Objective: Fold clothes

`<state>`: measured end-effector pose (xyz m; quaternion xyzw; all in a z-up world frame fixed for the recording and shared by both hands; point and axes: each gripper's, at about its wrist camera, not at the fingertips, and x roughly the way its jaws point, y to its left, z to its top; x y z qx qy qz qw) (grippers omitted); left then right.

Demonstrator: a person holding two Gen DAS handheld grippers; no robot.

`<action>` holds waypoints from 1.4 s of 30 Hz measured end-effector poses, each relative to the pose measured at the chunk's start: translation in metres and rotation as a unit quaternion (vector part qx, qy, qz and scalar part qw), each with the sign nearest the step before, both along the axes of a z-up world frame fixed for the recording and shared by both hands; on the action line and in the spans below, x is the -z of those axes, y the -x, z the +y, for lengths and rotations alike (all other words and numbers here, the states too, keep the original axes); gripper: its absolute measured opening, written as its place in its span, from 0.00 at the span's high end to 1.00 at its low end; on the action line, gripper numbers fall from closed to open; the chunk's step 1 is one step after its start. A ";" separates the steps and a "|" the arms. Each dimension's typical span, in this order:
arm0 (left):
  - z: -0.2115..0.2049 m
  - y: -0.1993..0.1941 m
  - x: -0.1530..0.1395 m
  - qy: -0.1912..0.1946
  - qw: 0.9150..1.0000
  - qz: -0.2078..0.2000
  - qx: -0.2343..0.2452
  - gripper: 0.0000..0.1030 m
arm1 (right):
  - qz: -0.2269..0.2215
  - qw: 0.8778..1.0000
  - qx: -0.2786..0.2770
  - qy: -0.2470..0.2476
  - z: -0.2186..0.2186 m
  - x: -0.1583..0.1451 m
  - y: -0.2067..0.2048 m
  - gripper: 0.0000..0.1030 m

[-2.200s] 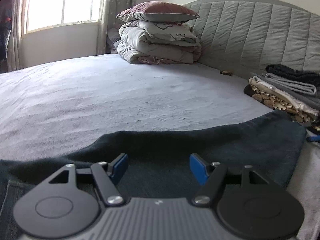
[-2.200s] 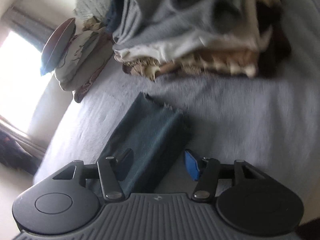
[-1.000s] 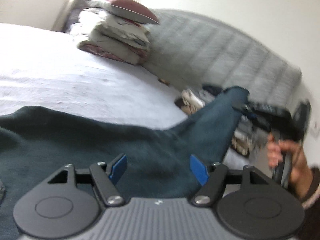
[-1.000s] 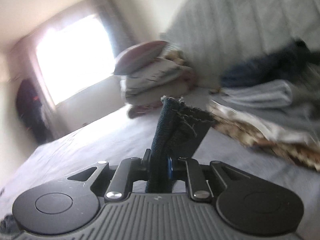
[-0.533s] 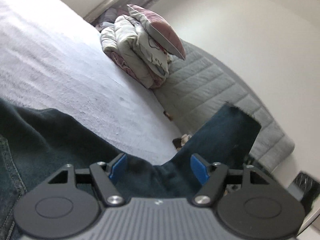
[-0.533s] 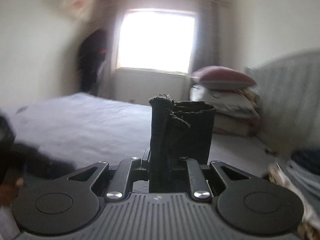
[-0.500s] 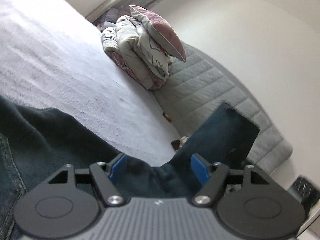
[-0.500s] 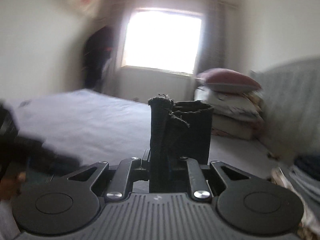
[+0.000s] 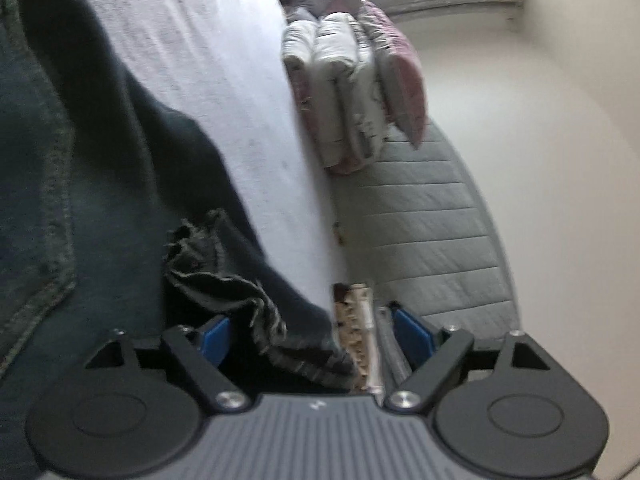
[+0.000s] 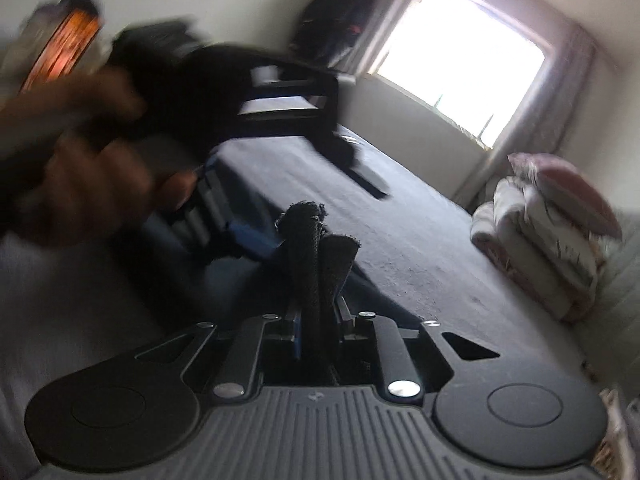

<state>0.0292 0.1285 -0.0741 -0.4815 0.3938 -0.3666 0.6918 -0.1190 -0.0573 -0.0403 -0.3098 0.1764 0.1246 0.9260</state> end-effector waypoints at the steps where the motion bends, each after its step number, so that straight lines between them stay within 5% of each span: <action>1: 0.000 0.000 0.000 -0.011 1.000 0.003 -0.002 0.26 | -0.009 1.000 -0.006 0.026 0.005 0.006 0.004 0.84; 6: -0.008 -0.002 -0.009 -0.115 0.993 0.005 -0.003 0.53 | -0.041 0.995 -0.020 0.088 0.013 0.015 0.014 0.83; 8: -0.018 -0.003 -0.011 -0.164 0.986 -0.001 0.002 0.84 | -0.043 0.996 -0.014 0.076 0.011 0.012 0.011 0.83; 9: -0.021 -0.003 -0.011 -0.172 0.985 -0.005 0.001 0.90 | -0.043 0.997 -0.009 0.068 0.010 0.010 0.010 0.83; 12: -0.030 0.001 -0.025 -0.188 0.981 -0.048 -0.009 0.92 | -0.056 0.997 0.010 0.059 0.007 0.007 0.006 0.81; 16: -0.033 0.004 -0.054 -0.174 0.976 -0.131 -0.027 0.92 | -0.101 0.989 0.065 0.082 0.004 0.016 0.002 0.53; 19: -0.028 0.002 -0.073 -0.147 0.975 -0.165 -0.038 0.92 | -0.108 0.985 0.116 0.072 -0.012 0.016 -0.006 0.52; 22: -0.025 0.003 -0.082 -0.164 0.968 -0.185 -0.041 0.92 | -0.088 0.980 0.167 0.062 -0.035 0.016 -0.018 0.52; 26: -0.018 0.001 -0.074 -0.192 0.966 -0.166 -0.042 0.92 | -0.070 0.974 0.208 0.063 -0.069 0.024 -0.025 0.52; 37: -0.025 0.009 -0.016 -0.282 0.951 -0.128 0.018 0.91 | -0.047 0.972 0.212 0.094 -0.107 0.037 -0.017 0.48; 42: -0.022 0.022 -0.021 -0.290 0.940 -0.178 0.008 0.91 | -0.042 0.972 0.204 0.105 -0.107 0.038 -0.015 0.48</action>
